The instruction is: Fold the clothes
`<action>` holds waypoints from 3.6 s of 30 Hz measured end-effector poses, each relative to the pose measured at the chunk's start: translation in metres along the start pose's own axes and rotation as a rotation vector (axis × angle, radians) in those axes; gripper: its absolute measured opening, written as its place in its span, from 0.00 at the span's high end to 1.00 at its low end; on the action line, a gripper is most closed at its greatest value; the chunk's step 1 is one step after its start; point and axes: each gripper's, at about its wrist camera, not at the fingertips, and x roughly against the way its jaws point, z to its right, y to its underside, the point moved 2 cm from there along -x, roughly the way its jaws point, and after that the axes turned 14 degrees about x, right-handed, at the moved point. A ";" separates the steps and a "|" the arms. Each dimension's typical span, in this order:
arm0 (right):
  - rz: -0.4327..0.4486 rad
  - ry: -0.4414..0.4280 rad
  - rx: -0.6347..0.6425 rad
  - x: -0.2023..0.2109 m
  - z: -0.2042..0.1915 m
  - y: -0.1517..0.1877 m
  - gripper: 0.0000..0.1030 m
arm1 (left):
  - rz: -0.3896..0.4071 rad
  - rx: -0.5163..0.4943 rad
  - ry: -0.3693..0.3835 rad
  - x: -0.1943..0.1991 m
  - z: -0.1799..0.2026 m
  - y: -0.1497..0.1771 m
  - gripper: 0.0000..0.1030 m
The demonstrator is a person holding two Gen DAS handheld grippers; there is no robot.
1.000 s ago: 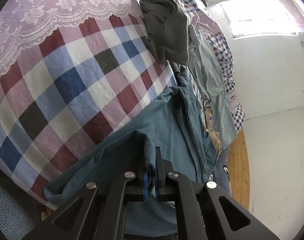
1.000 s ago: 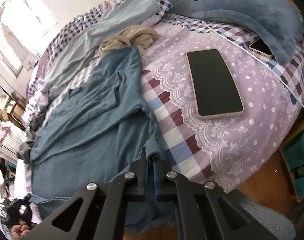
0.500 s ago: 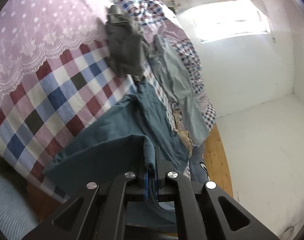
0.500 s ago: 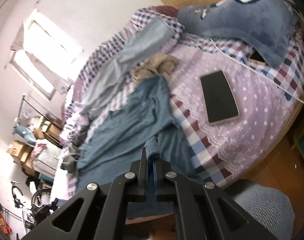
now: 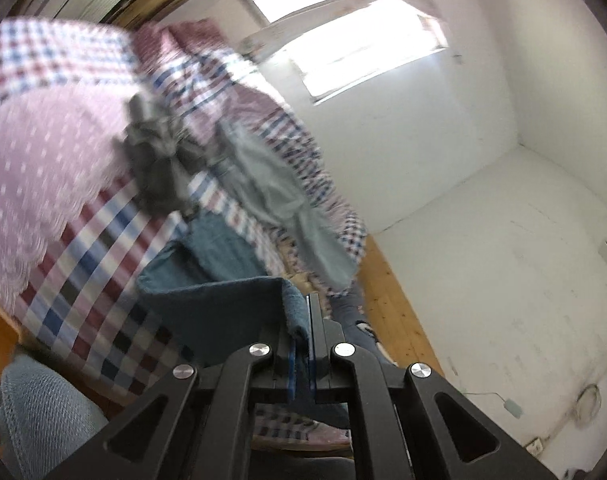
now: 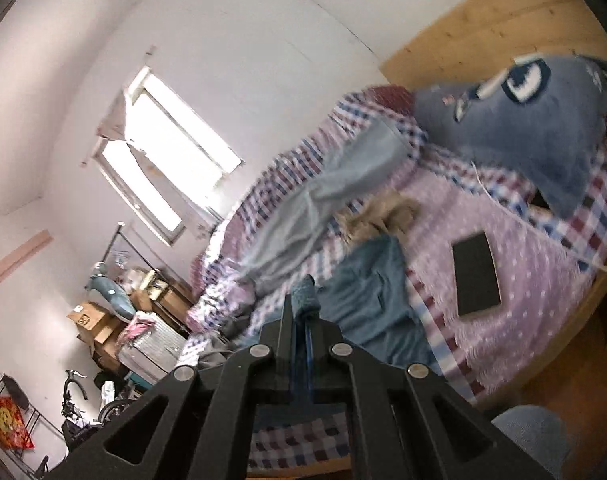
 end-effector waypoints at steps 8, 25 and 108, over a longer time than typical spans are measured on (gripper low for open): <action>0.140 -0.059 0.094 0.061 -0.036 -0.033 0.99 | -0.007 -0.146 0.080 0.037 0.076 0.018 0.98; 0.325 -0.129 0.157 0.151 -0.074 -0.065 0.99 | -0.009 -0.294 0.256 0.096 0.156 0.048 0.98; -0.346 0.233 -0.316 -0.404 0.236 -0.017 0.54 | -0.022 0.013 -0.460 -0.397 -0.132 -0.183 0.51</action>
